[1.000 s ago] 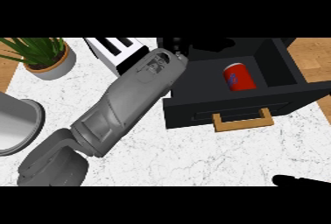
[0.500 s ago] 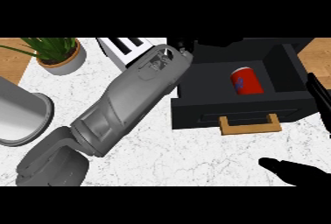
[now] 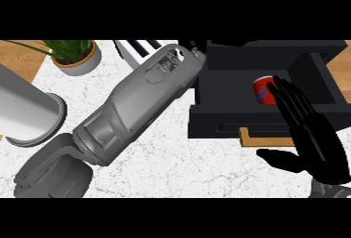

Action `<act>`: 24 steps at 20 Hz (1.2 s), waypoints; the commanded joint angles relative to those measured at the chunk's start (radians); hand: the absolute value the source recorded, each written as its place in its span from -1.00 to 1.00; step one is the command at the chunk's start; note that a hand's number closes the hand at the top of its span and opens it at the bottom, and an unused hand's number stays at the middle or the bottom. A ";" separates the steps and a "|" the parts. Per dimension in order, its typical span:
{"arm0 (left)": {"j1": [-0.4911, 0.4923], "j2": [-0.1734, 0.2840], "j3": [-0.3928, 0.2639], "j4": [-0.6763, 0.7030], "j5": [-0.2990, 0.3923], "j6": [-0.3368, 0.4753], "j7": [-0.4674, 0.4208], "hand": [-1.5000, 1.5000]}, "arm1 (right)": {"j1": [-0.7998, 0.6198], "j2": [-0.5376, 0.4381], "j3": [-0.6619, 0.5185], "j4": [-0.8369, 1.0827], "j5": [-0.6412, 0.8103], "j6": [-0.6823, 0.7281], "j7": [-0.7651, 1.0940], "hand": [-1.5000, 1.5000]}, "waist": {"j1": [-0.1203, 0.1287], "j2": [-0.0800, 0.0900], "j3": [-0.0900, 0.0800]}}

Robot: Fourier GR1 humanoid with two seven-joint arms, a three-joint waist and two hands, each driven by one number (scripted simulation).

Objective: Pick up the can, place it into the drawer and close the drawer

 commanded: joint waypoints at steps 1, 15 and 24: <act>-0.016 0.032 0.012 -0.011 -0.016 -0.030 0.038 -1.00 | -0.005 0.051 0.064 0.193 0.159 -0.154 -0.032 -1.00 | 0.017 -0.002 0.001; 0.127 0.290 -0.036 -0.365 -0.103 -0.037 0.261 -1.00 | -0.276 0.115 -0.080 0.703 0.196 -0.398 -0.093 -1.00 | 0.057 -0.004 0.001; 0.231 0.372 -0.063 -0.546 -0.135 -0.014 0.346 -1.00 | -0.393 0.072 -0.161 0.948 0.251 -0.534 -0.135 -1.00 | 0.067 -0.004 0.002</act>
